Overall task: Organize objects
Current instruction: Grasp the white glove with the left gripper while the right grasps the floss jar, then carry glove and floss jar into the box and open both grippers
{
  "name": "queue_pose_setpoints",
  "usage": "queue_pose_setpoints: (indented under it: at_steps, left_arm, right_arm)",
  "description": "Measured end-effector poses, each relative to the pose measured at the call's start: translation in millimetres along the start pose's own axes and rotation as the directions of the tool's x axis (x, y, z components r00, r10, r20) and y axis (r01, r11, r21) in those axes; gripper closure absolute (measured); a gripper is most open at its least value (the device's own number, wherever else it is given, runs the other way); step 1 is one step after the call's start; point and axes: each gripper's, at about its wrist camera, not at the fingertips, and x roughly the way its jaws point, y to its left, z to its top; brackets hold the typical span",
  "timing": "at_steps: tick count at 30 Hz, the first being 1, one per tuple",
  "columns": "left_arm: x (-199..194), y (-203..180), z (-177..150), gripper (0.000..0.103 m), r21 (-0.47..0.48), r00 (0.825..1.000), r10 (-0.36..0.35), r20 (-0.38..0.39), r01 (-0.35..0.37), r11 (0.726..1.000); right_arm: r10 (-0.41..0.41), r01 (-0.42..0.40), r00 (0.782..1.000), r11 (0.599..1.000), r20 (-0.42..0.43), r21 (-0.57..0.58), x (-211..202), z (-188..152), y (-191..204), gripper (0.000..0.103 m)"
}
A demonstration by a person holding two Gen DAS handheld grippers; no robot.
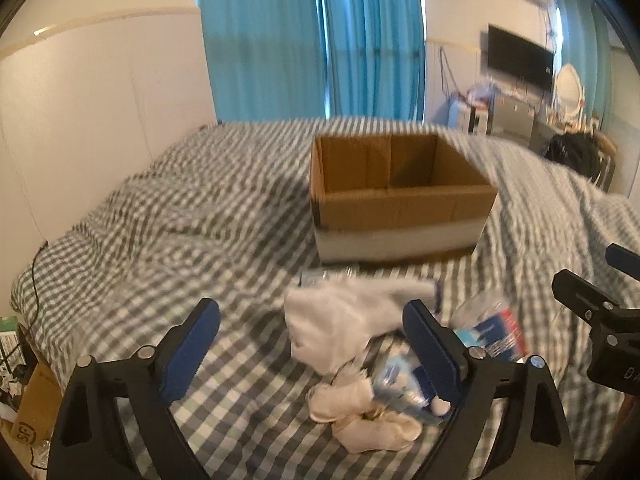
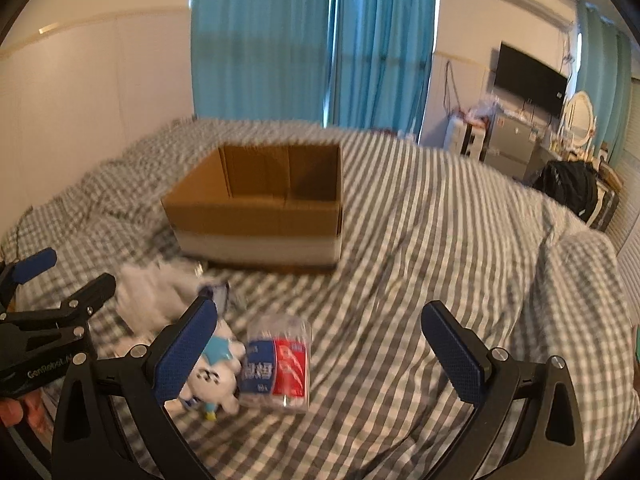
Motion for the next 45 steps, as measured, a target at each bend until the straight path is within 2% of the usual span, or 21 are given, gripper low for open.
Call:
queue_pose_setpoints:
  at_steps: [1,4,8,14,16,19,21,22,23,24,25,28,31,35,45]
  left_arm:
    - [5,0,-3,0.010,0.003,1.000,0.003,-0.014,-0.003,1.000]
    - [21,-2,-11,0.016,0.014,0.998,-0.005,-0.055,0.006,1.000]
    - [42,-6,-20,0.019,0.035,0.995,-0.025,-0.098,0.029,0.999]
    - [73,-14,-20,0.019,0.063,0.990,-0.054,-0.129,0.063,0.996]
    - [82,-14,-18,0.019,0.063,0.988,-0.076,-0.136,0.085,0.994]
    - [91,-17,-15,0.019,0.062,0.988,-0.086,-0.125,0.095,0.994]
    - [97,-14,-13,0.019,0.039,0.985,-0.121,-0.122,0.126,0.991]
    - [98,-12,-12,0.019,0.030,0.984,-0.127,-0.122,0.132,0.991]
    - [99,-11,-12,0.019,0.027,0.984,-0.128,-0.123,0.132,0.991]
    - [99,-11,-13,0.024,0.033,0.984,-0.126,-0.122,0.131,0.991]
    - [98,-12,-13,0.030,0.044,0.985,-0.123,-0.122,0.129,0.991]
    - [93,-12,-15,0.042,0.065,0.984,-0.129,-0.125,0.138,0.988]
    - [82,-8,-16,0.046,0.058,0.983,-0.142,-0.119,0.150,0.987]
    - [62,3,-14,0.048,0.015,0.985,-0.148,-0.093,0.150,0.988]
    - [12,19,16,0.048,0.014,0.990,-0.138,0.006,0.137,0.990]
  right_arm:
    - [0.002,-0.002,1.000,1.000,-0.024,0.000,7,-3,0,0.001]
    - [0.009,-0.008,0.997,1.000,-0.076,0.013,27,-12,-1,0.012]
    - [0.042,-0.040,0.990,0.999,-0.134,0.021,46,-21,1,0.017]
    - [0.060,-0.059,0.973,0.998,-0.225,0.011,74,-33,10,0.018]
    - [0.098,-0.093,0.966,0.995,-0.237,0.032,79,-36,11,0.019]
    - [0.112,-0.108,0.959,0.994,-0.260,0.029,89,-40,16,0.019]
    - [0.123,-0.118,0.952,0.992,-0.279,0.034,93,-43,18,0.019]
    - [0.136,-0.129,0.949,0.991,-0.286,0.043,95,-45,18,0.024]
    - [0.155,-0.146,0.943,0.988,-0.295,0.051,97,-46,18,0.034]
    - [0.177,-0.168,0.936,0.984,-0.303,0.057,99,-47,19,0.040]
    - [0.184,-0.176,0.934,0.983,-0.307,0.054,100,-47,21,0.039]
    - [0.157,-0.161,0.943,0.987,-0.294,0.014,95,-48,28,0.040]
    - [0.155,-0.158,0.948,0.987,-0.277,0.012,86,-46,26,0.040]
    - [0.141,-0.145,0.961,0.989,-0.239,0.004,71,-42,24,0.040]
    - [0.103,-0.108,0.989,0.993,-0.106,-0.045,23,-9,19,0.040]
